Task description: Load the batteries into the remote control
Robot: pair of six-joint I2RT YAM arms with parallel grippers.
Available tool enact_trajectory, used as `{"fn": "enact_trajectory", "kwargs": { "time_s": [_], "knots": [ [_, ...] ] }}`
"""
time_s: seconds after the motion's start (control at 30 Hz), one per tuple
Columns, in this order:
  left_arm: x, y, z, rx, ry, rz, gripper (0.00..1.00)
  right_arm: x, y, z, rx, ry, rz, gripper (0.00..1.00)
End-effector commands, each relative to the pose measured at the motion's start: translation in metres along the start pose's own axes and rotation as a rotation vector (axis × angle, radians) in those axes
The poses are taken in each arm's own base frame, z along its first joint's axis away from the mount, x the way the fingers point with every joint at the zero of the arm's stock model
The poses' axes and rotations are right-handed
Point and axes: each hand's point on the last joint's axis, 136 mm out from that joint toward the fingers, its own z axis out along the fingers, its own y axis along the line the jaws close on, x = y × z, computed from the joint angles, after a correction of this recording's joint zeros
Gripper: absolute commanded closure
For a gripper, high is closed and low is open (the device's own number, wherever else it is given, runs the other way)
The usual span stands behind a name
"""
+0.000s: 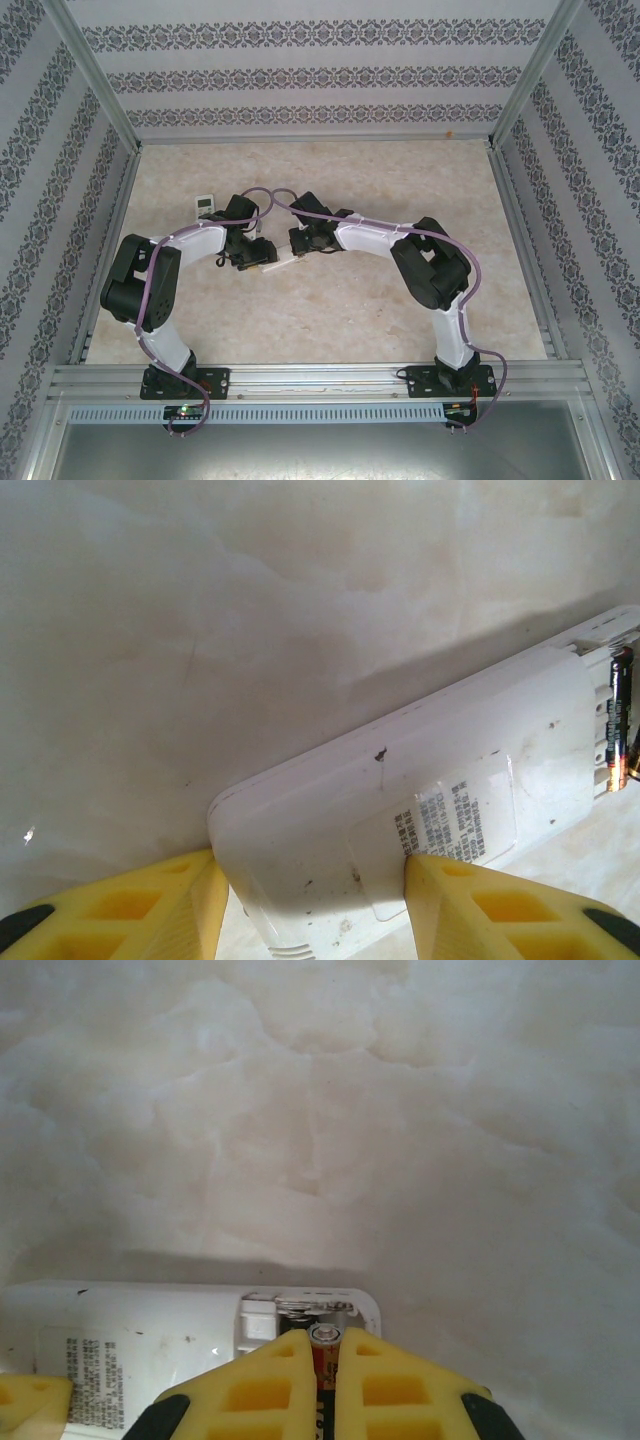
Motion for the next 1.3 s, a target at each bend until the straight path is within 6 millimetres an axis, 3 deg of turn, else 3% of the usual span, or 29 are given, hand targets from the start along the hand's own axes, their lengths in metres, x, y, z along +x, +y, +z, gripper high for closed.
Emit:
{"fn": "enact_trajectory", "kwargs": {
  "time_s": [0.0, 0.33, 0.63, 0.73, 0.8, 1.27],
  "knots": [
    [-0.007, 0.034, 0.029, -0.116, -0.042, -0.002, 0.5, 0.011, 0.0, 0.01, 0.011, 0.021, -0.042, 0.9],
    [-0.007, 0.033, 0.03, -0.108, -0.038, -0.005, 0.5, 0.018, -0.002, 0.02, 0.017, 0.033, -0.069, 0.9],
    [-0.006, 0.032, 0.031, -0.101, -0.033, -0.008, 0.5, 0.048, -0.006, 0.03, 0.019, 0.078, -0.063, 0.9],
    [-0.007, 0.031, 0.03, -0.097, -0.038, -0.007, 0.5, 0.054, -0.007, 0.03, 0.021, 0.093, -0.056, 0.83],
    [-0.007, 0.031, 0.03, -0.097, -0.038, -0.008, 0.5, 0.052, -0.007, 0.028, 0.026, 0.089, -0.053, 0.75],
    [-0.009, 0.029, 0.031, -0.091, -0.036, -0.008, 0.5, 0.004, 0.006, -0.014, -0.016, -0.014, -0.036, 0.68]
  ]
}}
